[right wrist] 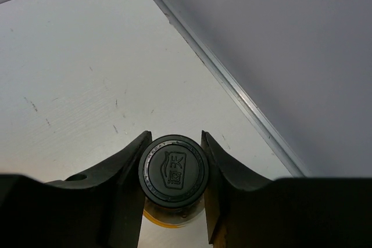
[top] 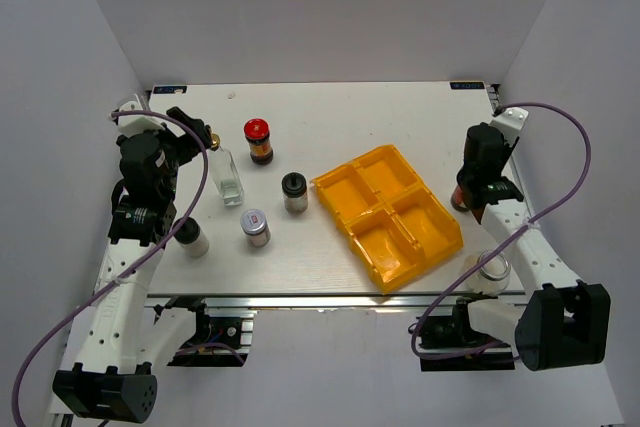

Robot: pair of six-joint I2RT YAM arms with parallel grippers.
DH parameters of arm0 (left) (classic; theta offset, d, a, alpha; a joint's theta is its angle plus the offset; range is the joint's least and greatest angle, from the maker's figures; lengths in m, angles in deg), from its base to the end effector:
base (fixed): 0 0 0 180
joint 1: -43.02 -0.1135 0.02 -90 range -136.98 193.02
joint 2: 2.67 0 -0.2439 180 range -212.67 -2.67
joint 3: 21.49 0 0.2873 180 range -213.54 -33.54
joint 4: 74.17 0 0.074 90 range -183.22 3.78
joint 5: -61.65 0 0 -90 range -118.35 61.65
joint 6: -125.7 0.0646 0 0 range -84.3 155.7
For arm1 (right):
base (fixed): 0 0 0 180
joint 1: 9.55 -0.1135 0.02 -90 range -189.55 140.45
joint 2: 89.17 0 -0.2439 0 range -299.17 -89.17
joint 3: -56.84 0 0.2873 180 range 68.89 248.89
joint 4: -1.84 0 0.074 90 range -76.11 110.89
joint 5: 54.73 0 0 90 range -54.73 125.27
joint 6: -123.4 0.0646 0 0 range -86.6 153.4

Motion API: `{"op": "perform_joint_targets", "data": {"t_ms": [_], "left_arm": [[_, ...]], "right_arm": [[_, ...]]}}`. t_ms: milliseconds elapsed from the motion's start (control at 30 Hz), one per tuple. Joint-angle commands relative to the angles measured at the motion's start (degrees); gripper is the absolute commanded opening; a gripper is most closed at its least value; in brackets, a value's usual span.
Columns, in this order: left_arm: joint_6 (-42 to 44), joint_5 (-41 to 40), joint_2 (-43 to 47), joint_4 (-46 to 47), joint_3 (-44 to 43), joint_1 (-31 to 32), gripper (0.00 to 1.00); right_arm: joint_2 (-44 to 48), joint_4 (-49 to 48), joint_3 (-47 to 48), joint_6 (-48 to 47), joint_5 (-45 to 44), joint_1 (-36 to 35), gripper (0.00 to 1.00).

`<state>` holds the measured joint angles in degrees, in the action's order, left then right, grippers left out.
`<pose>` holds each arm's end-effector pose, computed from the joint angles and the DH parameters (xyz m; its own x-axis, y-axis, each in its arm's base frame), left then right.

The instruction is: Organize the condiment bottles

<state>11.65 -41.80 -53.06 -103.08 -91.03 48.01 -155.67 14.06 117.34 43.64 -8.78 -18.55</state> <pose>0.2710 -0.0086 0.3725 -0.0956 -0.3895 -0.9160 -0.2001 0.9090 -0.3656 0.3259 0.0061 0.2695 -0.2079 0.0964 -0.9734 0.5862 0.8089 -0.0451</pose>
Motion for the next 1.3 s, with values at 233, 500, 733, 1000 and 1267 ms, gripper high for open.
{"op": "perform_joint_targets", "data": {"t_ms": [233,500,733,1000,1267], "left_arm": [[-1.00,-2.10,0.29,0.16,-0.16,-0.25,0.98],[-1.61,-2.98,-0.23,-0.89,-0.86,-0.25,0.98],[-1.96,-2.72,-0.58,-1.33,-1.57,-0.34,0.98],[-3.01,-2.54,-0.94,-2.73,-1.66,-0.25,0.98],[-5.04,-3.42,-1.55,-5.37,-3.32,-0.34,0.98]], "right_arm": [[5.51,-3.68,11.30,-7.42,5.90,0.38,0.00],[7.43,5.10,21.78,-6.47,17.06,-0.50,0.00],[10.60,9.24,25.46,-3.65,37.07,-0.76,0.00],[4.90,5.55,27.49,-4.26,42.38,-6.02,0.00],[-4.33,-2.09,27.66,-8.39,38.78,-14.46,0.00]]}}
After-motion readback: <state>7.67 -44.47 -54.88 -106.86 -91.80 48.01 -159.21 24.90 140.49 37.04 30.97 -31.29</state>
